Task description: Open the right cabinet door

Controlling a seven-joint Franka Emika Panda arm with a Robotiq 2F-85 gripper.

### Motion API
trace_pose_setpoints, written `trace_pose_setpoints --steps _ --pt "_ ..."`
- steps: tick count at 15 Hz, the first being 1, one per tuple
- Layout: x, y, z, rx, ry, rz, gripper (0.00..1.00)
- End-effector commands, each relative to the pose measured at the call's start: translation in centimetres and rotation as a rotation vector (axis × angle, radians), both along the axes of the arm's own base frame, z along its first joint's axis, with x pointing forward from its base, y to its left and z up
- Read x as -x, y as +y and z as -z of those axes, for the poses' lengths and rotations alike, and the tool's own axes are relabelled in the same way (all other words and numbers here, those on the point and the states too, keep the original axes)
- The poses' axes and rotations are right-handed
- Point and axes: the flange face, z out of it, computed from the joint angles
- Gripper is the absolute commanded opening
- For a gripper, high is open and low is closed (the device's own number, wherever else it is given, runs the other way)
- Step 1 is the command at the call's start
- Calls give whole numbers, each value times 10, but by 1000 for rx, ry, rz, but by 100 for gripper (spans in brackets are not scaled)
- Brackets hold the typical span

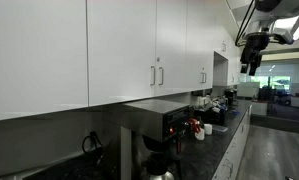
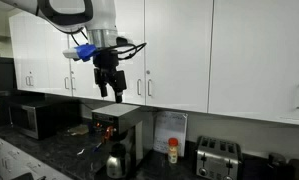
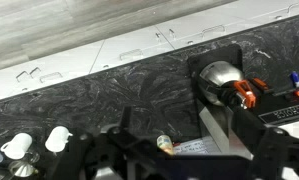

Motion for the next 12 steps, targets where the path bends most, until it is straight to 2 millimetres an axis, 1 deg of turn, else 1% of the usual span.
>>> trace_pose_setpoints --steps 1,9,12 --pt "0 0 -1 0 1 0 100" --pt "0 0 -1 -1 1 0 100" --pt "-14 11 1 52 -19 -13 100"
